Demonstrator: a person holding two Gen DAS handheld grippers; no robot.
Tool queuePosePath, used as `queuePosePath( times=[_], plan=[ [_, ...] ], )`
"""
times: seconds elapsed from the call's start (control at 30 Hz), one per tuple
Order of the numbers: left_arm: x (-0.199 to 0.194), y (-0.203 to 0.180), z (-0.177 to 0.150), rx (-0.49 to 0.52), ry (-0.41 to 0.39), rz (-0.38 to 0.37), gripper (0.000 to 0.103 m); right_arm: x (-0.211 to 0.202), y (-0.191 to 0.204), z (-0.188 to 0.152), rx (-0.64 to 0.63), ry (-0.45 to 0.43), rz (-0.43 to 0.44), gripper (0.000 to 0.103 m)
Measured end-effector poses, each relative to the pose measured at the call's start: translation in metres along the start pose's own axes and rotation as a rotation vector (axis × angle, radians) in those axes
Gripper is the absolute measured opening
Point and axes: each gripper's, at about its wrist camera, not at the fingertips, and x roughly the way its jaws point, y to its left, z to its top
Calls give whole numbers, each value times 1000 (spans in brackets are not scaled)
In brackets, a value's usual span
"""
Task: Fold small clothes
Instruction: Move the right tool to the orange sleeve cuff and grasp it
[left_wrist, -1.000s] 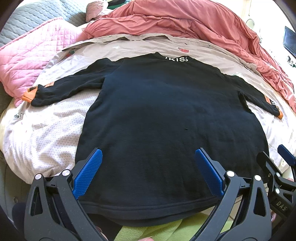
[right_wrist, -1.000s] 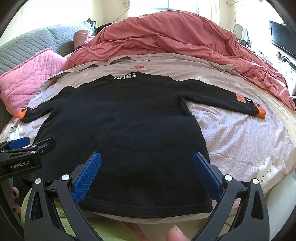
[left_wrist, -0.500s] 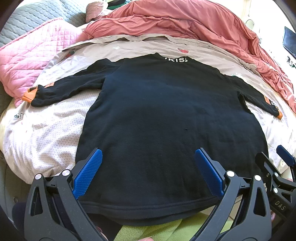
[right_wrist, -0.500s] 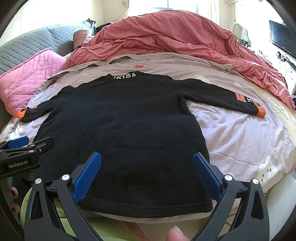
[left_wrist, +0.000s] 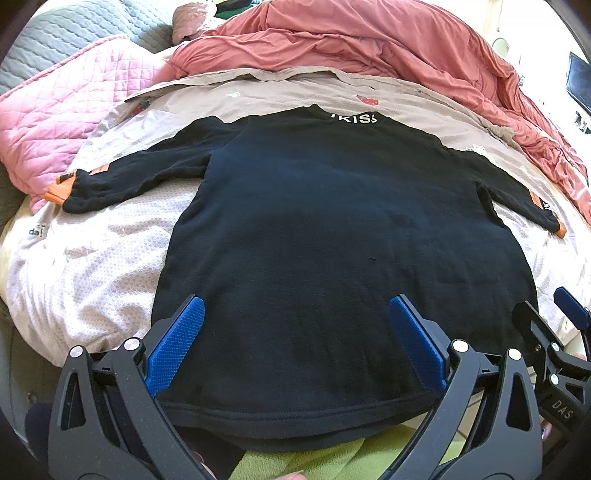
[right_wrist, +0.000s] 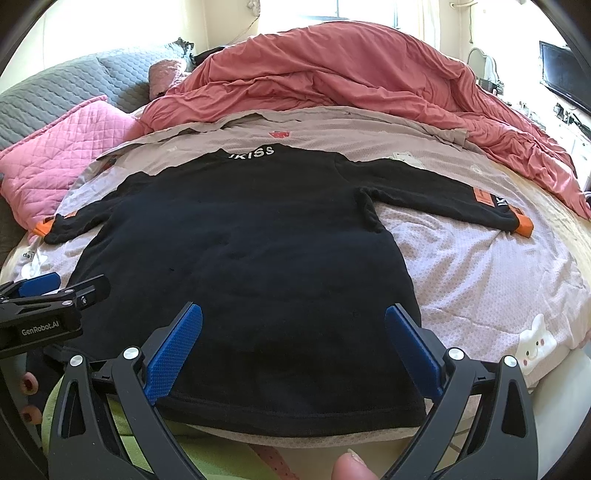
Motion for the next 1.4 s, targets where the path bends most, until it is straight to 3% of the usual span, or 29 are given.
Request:
queuePosePath(
  times=[0.33,0.67,1.17,1.4],
  plan=[
    [4,-1,32,-5,-18,23,94,10,-1,13,-5,-8,28,99],
    [25,-3,72,-5,-19,50,94,40,-11,48,0,-15,68,99],
    [79,-10,128,-1,20,60,94,113,-59,111,89,6,17,99],
    [112,-26,153,27,56,30,94,134,-87,132,124,-17,-53,99]
  ],
)
